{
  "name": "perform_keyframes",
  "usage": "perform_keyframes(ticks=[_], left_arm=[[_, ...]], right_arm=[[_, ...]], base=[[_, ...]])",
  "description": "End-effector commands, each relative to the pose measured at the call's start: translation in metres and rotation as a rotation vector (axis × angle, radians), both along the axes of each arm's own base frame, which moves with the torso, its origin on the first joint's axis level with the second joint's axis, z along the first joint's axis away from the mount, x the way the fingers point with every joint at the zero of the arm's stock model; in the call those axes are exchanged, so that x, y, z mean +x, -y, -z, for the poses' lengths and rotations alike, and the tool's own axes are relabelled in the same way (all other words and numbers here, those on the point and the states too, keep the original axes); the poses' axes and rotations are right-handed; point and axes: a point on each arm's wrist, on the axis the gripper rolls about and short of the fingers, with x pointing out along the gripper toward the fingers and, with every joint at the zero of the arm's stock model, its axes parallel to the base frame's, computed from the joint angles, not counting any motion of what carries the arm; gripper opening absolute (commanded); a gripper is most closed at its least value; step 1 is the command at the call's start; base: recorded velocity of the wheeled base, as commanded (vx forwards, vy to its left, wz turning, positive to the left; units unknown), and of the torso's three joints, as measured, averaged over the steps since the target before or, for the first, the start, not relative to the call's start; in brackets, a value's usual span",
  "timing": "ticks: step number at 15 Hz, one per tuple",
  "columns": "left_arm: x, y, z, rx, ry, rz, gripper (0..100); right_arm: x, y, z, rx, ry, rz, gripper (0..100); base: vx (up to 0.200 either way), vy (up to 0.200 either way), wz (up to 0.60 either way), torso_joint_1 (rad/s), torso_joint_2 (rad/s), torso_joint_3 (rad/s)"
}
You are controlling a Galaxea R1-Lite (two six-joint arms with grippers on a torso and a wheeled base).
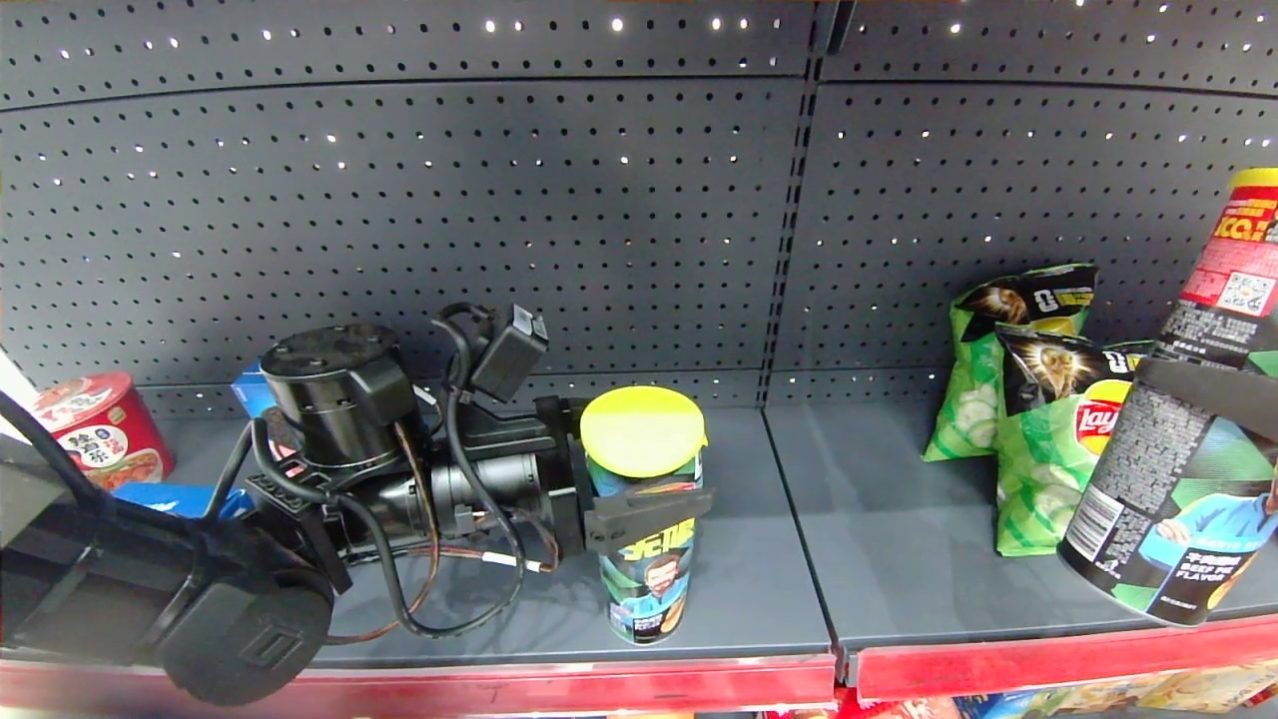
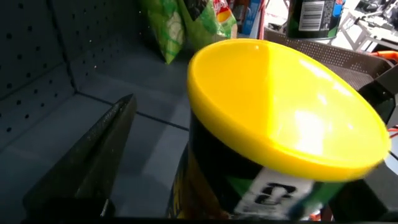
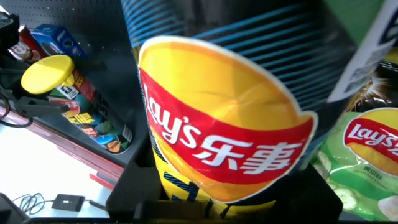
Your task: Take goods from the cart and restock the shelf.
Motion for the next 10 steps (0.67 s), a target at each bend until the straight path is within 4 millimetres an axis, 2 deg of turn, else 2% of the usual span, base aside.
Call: perform_keyframes(ticks=[1,5,8,10], left_arm=[[0.000,-0.001,0.001,0.001,-0.004,-0.002,100],[-0.003,-0.005,0.003,0.006,-0.013,-0.010,100],[-0.013,-0.019,0.003,0.012,-0.023,-0.036,100],[-0.013,-0.029,-0.003,0.004,-0.008,-0.066,100]], right_arm=[[0.000,0.000,0.000,0.001,0.001,-0.002,0],[0.000,0.000,0.000,0.001,0.001,-0.003,0],[0.000,-0.001,0.000,0.000,-0.002,-0.006,0],[0.000,-0.001,0.001,-0.001,-0.005,-0.006,0]], base=[[0.000,0.000,0.00,0.000,0.00,0.000],[0.000,0.000,0.00,0.000,0.00,0.000],[0.000,0.000,0.00,0.000,0.00,0.000],[0.000,0.000,0.00,0.000,0.00,0.000]])
